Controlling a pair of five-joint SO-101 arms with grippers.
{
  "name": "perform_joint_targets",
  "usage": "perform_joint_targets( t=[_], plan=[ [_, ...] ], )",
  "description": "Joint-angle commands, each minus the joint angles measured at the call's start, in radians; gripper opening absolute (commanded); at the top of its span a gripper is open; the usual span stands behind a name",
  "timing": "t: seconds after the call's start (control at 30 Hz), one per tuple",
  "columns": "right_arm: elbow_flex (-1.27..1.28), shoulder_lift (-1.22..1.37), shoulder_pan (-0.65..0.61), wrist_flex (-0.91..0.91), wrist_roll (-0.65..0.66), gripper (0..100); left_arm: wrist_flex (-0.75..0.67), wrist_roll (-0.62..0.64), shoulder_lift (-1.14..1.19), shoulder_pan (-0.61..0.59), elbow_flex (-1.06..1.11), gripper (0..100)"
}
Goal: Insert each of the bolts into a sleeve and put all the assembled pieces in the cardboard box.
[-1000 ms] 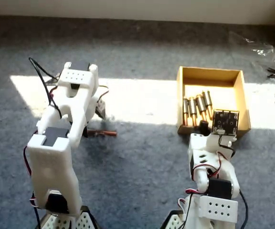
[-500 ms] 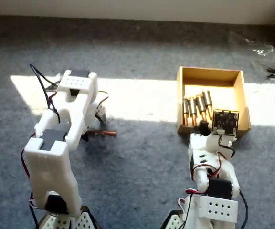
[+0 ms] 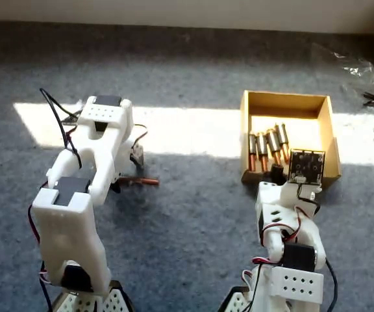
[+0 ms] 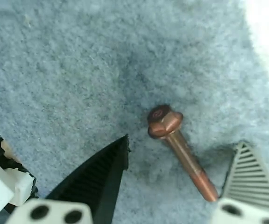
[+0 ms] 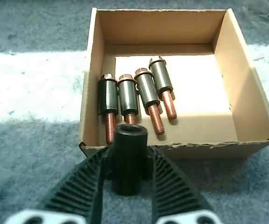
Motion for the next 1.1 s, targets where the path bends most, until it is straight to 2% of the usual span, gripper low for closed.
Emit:
perform_joint_targets(
  t=[0.0,0.23,0.4,0.77,1.07],
  plan=[
    [-0.005,-0.015,0.004,-0.025,0.014,0.5,-0.021,0.009,0.002,-0.027,0.007,33],
    [-0.005,-0.015,0.004,-0.025,0.014,0.5,-0.023,0.009,0.024,-0.027,0.012,32],
    [-0.005,-0.015,0.004,-0.025,0.014,0.5,-0.015,0.005,0.125,-0.033,-0.054,19],
    [-0.005,-0.015,0.004,-0.030,0.014,0.5,0.180,0.002,0.240,-0.033,-0.252,19],
    [0.018,-0.015,0.004,-0.061,0.014,0.5,0.184,0.002,0.255,-0.027,-0.240,19]
  ],
)
